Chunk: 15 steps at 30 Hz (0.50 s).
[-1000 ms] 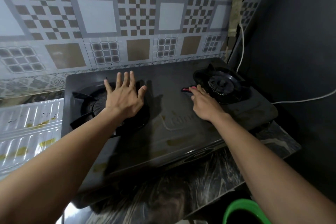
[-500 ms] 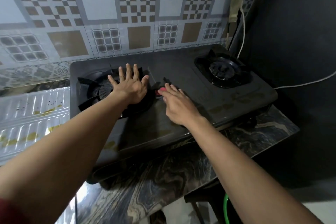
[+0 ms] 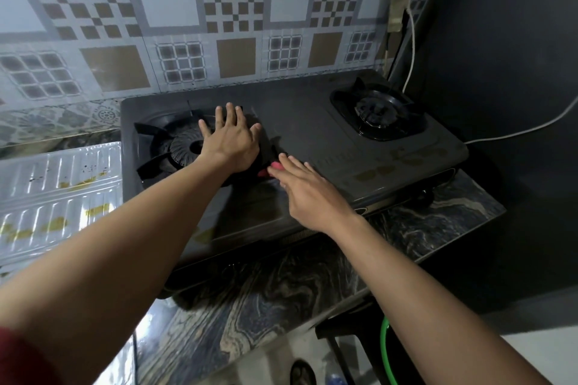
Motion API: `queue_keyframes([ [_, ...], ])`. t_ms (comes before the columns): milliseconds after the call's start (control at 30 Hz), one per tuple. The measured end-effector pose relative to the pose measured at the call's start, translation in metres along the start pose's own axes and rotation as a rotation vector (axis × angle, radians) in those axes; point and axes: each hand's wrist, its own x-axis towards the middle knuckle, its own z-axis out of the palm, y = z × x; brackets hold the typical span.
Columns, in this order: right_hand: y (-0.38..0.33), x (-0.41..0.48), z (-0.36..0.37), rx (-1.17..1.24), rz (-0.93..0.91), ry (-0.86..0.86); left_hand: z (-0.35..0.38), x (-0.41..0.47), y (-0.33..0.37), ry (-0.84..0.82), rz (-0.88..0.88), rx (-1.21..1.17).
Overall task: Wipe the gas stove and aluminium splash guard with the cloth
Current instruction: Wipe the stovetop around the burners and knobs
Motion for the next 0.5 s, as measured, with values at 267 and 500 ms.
queue_keyframes([
  [267, 0.063, 0.014, -0.02, -0.031, 0.223, 0.043, 0.0, -0.004, 0.003, -0.016, -0.004, 0.032],
  [500, 0.088, 0.019, -0.03, -0.002, 0.235, 0.025, 0.001, -0.002, 0.012, -0.015, -0.06, 0.135],
])
